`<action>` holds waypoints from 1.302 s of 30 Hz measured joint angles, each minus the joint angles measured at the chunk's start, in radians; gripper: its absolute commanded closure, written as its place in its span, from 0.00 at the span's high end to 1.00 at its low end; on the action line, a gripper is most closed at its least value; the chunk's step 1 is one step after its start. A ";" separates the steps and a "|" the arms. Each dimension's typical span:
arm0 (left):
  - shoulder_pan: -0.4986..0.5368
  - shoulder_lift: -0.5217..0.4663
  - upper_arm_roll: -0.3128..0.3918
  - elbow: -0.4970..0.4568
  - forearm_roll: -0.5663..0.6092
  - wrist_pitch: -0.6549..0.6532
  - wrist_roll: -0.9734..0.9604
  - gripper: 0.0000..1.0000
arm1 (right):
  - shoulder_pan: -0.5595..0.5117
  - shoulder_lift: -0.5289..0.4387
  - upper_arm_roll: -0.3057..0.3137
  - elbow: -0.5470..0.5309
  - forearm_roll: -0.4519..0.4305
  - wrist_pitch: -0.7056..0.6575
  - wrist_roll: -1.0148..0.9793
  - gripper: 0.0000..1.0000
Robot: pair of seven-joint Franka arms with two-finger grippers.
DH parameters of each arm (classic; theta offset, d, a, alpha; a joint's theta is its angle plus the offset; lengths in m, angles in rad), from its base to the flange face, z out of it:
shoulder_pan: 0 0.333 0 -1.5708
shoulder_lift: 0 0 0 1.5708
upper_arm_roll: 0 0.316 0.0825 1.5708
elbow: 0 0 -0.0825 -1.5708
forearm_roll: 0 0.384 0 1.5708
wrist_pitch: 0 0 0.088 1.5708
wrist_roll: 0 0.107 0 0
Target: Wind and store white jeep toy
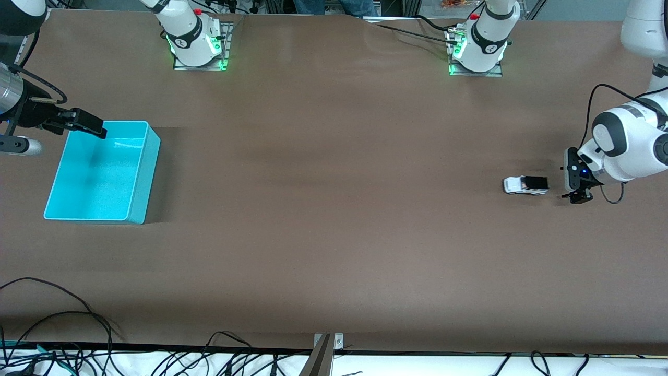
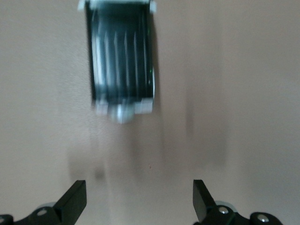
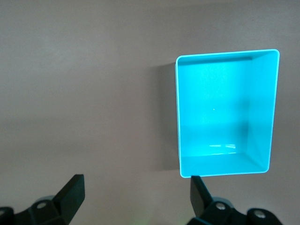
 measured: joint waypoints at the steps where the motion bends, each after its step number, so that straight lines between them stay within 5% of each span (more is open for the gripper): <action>1: 0.000 -0.006 -0.004 0.010 0.000 -0.021 -0.006 1.00 | 0.000 0.000 0.000 0.000 0.000 0.000 0.000 1.00; 14: -0.020 -0.109 -0.037 0.175 0.000 -0.278 -0.310 1.00 | 0.000 0.000 -0.002 0.000 0.000 0.000 0.000 1.00; 39: -0.121 -0.335 -0.155 0.224 -0.084 -0.458 -0.974 1.00 | 0.000 -0.005 -0.005 0.000 0.002 -0.013 0.002 1.00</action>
